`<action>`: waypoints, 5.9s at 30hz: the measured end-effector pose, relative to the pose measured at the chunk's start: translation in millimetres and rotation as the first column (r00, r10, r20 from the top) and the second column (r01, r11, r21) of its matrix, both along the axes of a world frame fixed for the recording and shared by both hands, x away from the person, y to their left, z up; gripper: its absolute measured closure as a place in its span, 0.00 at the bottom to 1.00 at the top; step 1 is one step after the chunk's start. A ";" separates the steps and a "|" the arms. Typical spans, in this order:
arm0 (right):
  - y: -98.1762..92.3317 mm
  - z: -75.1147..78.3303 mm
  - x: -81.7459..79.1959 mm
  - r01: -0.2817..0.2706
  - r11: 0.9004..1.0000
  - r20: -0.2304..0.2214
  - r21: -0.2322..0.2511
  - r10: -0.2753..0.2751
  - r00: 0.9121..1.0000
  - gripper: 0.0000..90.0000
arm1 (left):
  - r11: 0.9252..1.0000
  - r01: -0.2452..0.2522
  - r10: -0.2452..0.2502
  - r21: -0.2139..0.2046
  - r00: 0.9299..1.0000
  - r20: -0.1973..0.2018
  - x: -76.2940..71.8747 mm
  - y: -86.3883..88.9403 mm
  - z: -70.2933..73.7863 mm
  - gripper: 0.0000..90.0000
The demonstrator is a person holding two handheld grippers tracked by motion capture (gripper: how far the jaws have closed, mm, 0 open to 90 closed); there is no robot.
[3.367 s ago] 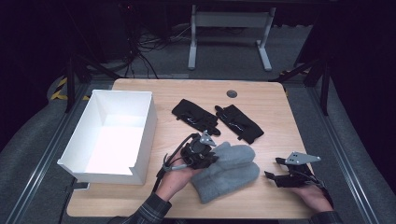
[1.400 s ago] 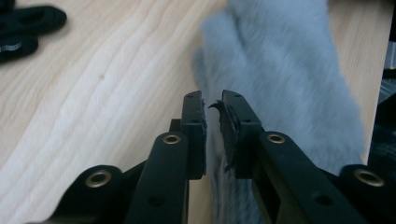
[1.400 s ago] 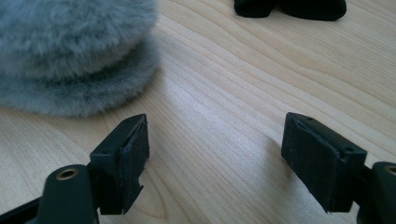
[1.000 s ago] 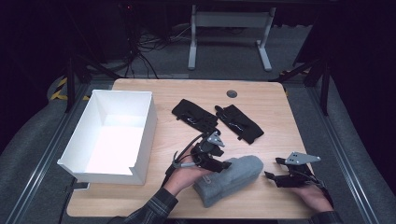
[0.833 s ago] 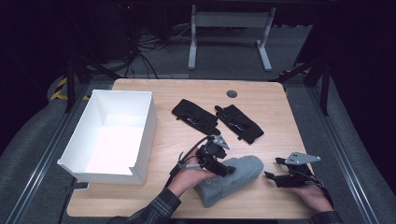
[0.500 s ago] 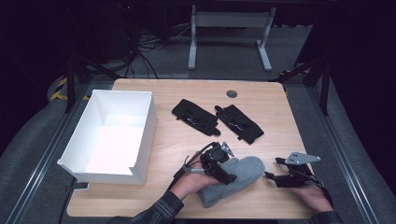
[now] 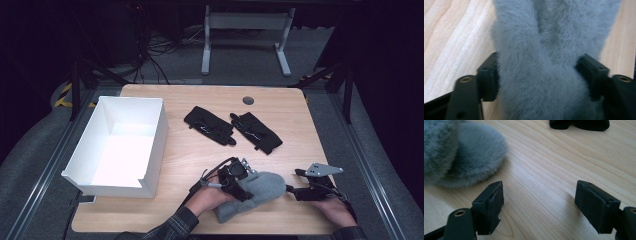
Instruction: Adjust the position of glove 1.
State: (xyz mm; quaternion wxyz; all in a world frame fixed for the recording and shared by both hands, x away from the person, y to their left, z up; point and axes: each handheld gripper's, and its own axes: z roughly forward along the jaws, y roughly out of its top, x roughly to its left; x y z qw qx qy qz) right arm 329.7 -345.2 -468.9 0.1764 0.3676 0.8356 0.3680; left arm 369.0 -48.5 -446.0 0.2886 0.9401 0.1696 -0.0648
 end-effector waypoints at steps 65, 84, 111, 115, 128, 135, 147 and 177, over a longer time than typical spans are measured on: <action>0.9 -0.4 1.3 0.007 1.000 -0.010 -0.010 -0.007 1.000 0.18 | 0.954 -0.276 0.289 -0.119 0.951 0.114 41.6 106.9 168.5 0.73; 1.1 -0.5 1.3 0.005 1.000 -0.010 -0.010 -0.005 1.000 0.17 | 0.892 -0.423 0.444 -0.163 0.886 0.134 55.0 191.5 200.2 0.73; 1.3 -0.5 1.7 0.008 1.000 -0.009 -0.012 -0.008 1.000 0.17 | 0.728 -0.667 0.679 -0.157 0.733 0.036 48.4 311.7 161.2 0.73; 1.2 -0.5 1.7 0.008 1.000 -0.010 -0.012 -0.008 1.000 0.17 | 0.706 -0.695 0.702 -0.135 0.712 0.006 52.4 322.0 143.5 0.73; 1.2 -0.5 2.0 0.005 1.000 -0.010 -0.012 -0.005 1.000 0.17 | 0.642 -0.766 0.763 -0.034 0.643 -0.070 67.8 339.9 79.6 0.72; 1.4 -0.5 2.1 -0.001 1.000 -0.011 -0.011 0.000 1.000 0.17 | 0.619 -0.785 0.782 0.021 0.613 -0.109 77.5 344.0 45.6 0.70; 1.6 -0.5 2.1 -0.004 1.000 -0.011 -0.011 0.004 1.000 0.17 | 0.584 -0.811 0.812 0.035 0.583 -0.031 81.9 347.8 35.1 0.38; 1.5 -0.5 2.1 -0.008 1.000 -0.010 -0.012 0.007 1.000 0.17 | 0.726 -0.650 0.682 -0.224 0.724 0.109 54.5 282.4 130.0 0.23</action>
